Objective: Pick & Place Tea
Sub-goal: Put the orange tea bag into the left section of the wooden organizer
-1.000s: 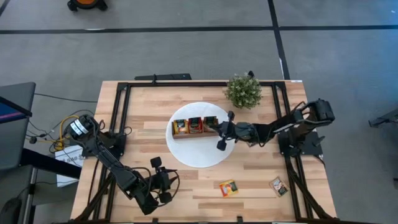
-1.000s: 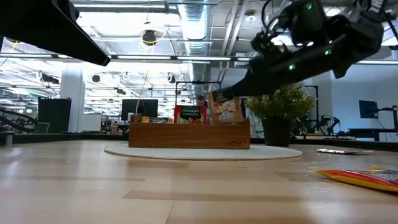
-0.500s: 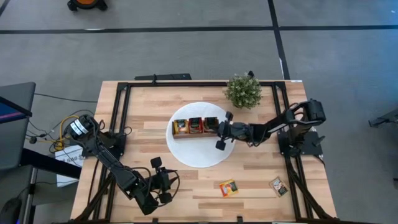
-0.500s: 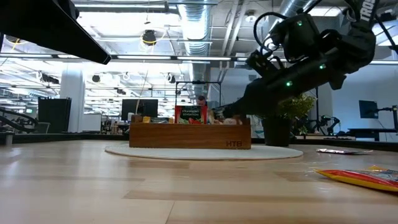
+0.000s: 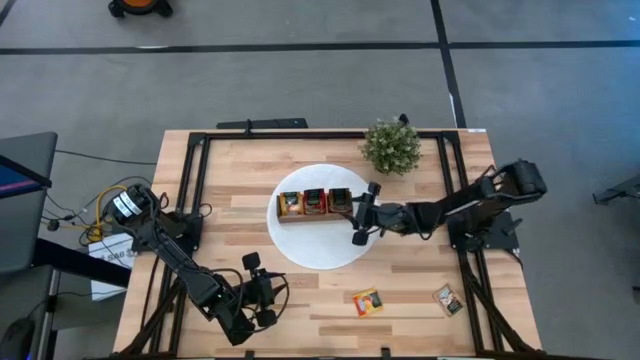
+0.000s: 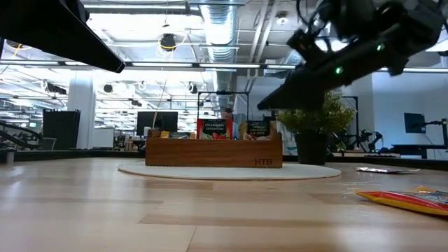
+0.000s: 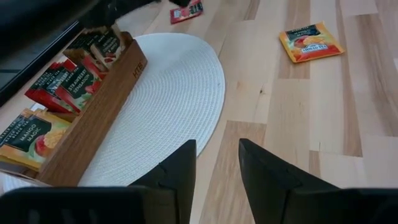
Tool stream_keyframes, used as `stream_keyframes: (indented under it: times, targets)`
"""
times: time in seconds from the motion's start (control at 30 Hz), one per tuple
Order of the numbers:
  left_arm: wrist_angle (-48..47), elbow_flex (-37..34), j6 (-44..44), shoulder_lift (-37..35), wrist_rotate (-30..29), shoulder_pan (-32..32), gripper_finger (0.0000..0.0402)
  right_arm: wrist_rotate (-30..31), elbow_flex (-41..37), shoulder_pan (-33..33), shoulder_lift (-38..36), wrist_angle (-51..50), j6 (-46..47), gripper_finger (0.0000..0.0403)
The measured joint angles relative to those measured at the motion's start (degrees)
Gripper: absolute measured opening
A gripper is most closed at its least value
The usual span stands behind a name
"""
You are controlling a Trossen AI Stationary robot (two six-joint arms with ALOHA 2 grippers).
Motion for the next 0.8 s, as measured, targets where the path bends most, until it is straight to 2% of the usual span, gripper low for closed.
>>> stream_keyframes:
  times: [0.17, 0.37, 0.6, 0.7, 0.8]
  targets:
    - [0.0, 0.0, 0.0, 0.0, 0.0, 0.0, 0.0115, 1.9, 2.3, 3.2, -5.4, -5.7, 6.3, 0.0179]
    - [0.0, 0.0, 0.0, 0.0, 0.0, 0.0, 0.0115, 0.8, 5.8, 10.4, -10.0, -15.9, 19.5, 0.0094]
    - [0.6, 0.0, 0.0, 0.0, 0.0, 0.0, 0.0115, 0.5, 6.5, 23.9, -9.8, -19.5, 32.8, 0.0013]
    - [1.2, 0.0, 0.0, 0.0, 0.0, 0.0, 0.0115, 1.1, 6.4, 29.9, -8.6, -20.5, 39.0, 0.0003]
    - [4.9, 0.0, 3.3, 0.0, 0.1, 0.0, 0.0115, 1.0, 6.5, 34.7, -7.3, -21.8, 50.1, 0.0015]
